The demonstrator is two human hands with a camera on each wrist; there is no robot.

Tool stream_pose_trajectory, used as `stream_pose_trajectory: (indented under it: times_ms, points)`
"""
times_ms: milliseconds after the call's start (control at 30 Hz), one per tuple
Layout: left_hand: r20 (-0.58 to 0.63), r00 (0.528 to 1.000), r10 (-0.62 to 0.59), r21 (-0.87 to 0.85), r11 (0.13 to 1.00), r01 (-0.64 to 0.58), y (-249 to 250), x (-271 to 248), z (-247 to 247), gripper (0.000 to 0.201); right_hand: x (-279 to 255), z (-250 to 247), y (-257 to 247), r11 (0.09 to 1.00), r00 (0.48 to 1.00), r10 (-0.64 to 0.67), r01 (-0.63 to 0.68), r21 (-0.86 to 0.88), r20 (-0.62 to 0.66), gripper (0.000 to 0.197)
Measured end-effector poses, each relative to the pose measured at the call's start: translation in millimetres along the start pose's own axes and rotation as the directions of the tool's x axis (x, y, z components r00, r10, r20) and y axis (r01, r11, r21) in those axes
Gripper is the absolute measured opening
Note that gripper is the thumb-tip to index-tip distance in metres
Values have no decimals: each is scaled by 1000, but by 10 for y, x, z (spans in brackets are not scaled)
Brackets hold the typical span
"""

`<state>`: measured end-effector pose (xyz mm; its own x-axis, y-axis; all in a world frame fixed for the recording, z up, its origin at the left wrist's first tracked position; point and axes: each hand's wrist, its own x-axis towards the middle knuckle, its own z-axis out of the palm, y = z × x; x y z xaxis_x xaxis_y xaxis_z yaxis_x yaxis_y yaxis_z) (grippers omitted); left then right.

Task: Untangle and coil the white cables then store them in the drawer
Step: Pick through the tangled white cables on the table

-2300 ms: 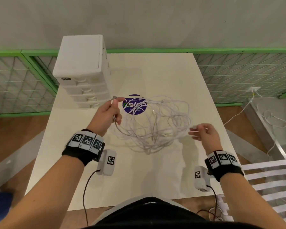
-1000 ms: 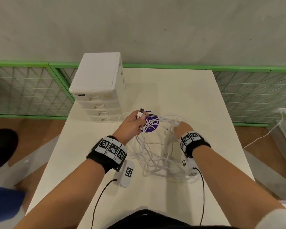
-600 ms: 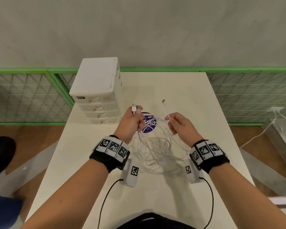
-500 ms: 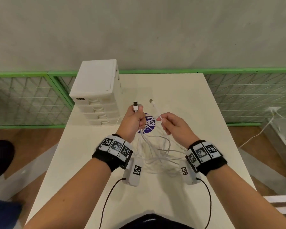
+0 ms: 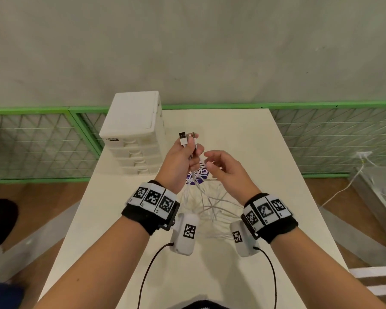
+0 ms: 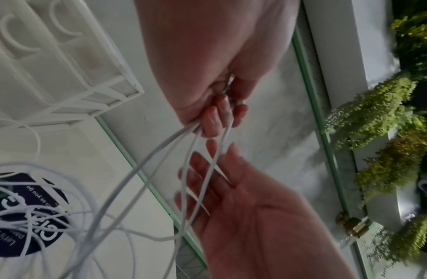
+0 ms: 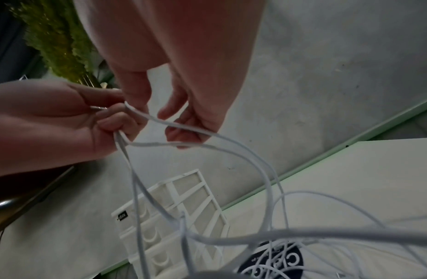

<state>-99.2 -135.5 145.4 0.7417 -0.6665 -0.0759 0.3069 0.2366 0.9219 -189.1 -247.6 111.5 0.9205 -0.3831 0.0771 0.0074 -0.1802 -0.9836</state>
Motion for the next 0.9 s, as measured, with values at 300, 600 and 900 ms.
stream_pose_trajectory:
  times_ms: [300,600,900]
  points:
    - [11,997,72,18,997,-73,130,-52,-23,18,-33,272,-4,997,958,-16,37,-70,285,6]
    - [-254,965,66,324,946,20,99,65,-446,13,59,156,144,974,992,5,24,-225,127,18]
    - [-107,903,415,935,351,-51,-59,101,-715,43,216,38,135,833,979,56,61,-550,195,24]
